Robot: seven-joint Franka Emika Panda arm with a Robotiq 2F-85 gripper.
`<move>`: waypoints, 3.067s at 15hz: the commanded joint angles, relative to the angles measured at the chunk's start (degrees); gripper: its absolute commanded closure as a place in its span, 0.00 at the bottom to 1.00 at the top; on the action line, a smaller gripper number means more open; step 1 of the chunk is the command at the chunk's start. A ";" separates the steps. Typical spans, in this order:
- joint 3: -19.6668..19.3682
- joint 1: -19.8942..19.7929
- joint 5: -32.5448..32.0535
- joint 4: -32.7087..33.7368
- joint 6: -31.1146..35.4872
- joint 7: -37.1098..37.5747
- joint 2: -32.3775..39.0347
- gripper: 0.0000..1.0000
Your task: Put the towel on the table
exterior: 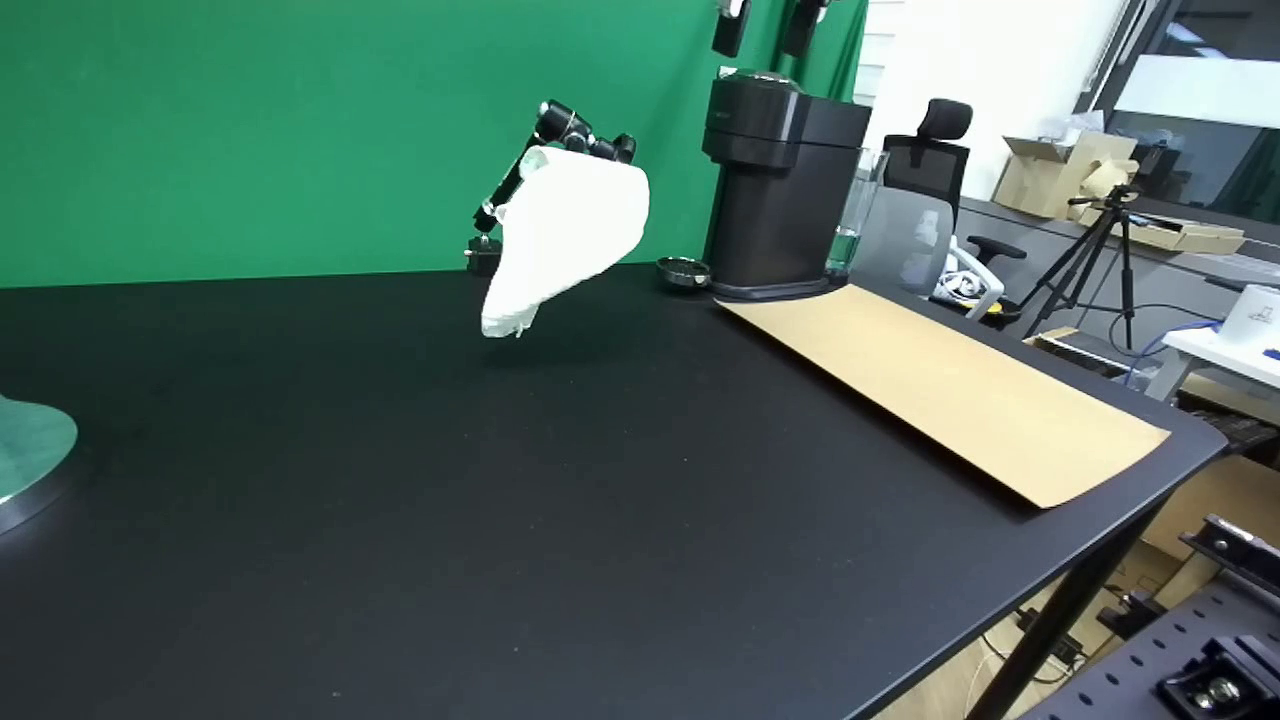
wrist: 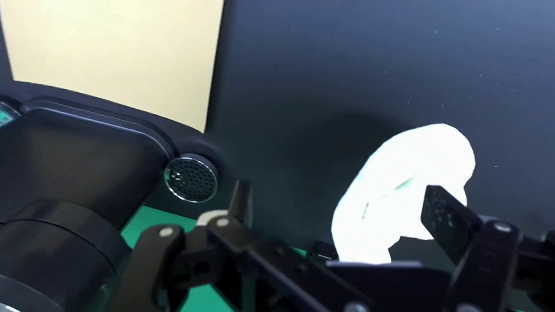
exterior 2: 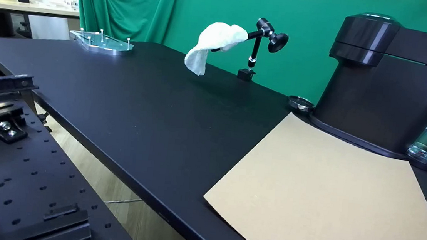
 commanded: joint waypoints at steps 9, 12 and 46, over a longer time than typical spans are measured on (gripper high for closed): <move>0.95 -0.29 21.23 13.68 -1.25 -13.09 17.62 0.00; 1.61 -1.35 19.30 16.00 -1.48 -11.63 20.86 0.00; 2.19 -3.66 14.33 0.52 -3.93 -5.84 2.13 1.00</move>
